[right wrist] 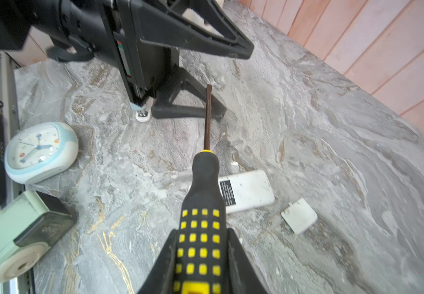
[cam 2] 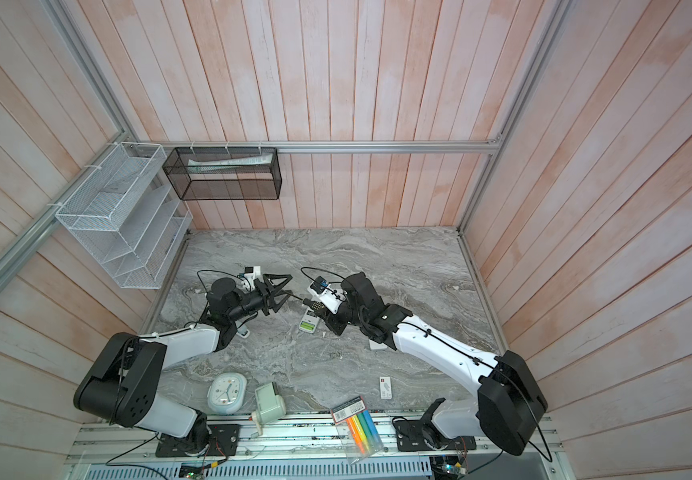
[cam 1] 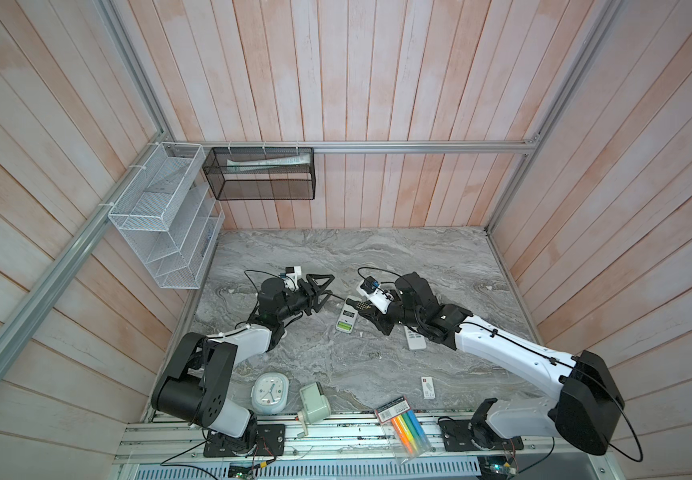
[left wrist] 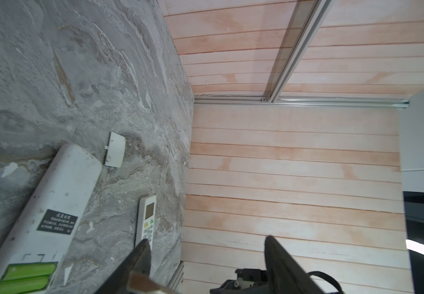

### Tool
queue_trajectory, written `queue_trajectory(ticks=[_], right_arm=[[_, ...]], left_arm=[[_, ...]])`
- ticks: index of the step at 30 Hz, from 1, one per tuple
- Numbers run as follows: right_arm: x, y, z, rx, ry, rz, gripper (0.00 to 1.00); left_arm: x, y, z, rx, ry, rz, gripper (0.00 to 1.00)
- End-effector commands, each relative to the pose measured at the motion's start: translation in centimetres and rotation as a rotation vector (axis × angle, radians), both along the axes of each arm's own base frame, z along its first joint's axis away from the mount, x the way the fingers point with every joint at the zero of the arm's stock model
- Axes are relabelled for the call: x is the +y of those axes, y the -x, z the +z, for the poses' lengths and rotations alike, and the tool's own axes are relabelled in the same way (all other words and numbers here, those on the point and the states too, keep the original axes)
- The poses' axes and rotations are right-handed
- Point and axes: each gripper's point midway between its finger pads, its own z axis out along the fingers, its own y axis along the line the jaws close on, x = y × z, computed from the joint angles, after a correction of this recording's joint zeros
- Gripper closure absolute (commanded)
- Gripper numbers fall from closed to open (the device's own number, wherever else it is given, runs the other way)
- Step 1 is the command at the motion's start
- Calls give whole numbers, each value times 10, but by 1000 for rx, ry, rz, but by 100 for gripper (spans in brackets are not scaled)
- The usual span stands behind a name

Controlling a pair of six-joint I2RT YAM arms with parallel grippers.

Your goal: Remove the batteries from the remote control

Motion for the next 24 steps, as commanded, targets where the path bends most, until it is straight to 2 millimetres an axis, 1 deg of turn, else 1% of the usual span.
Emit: queue_trajectory(ticks=[1, 7, 13, 18, 23, 24], right_arm=[[-28, -3, -5, -42, 81, -104, 100], [-57, 4, -14, -28, 130, -204, 100], [-81, 7, -17, -2, 141, -325, 100], [-100, 0, -14, -15, 156, -440, 100], [-109, -2, -8, -30, 157, -497, 100], [-111, -3, -6, -33, 151, -507, 100]], left_arm=[[-1, 3, -23, 4, -153, -67, 16], [-3, 0, -43, -3, -349, -147, 1], [-8, -6, -66, -6, -592, -219, 0], [-17, -16, -79, -29, -766, -264, 0], [-28, -23, -91, -43, -928, -317, 0], [-30, -24, -96, -35, -967, -331, 0]])
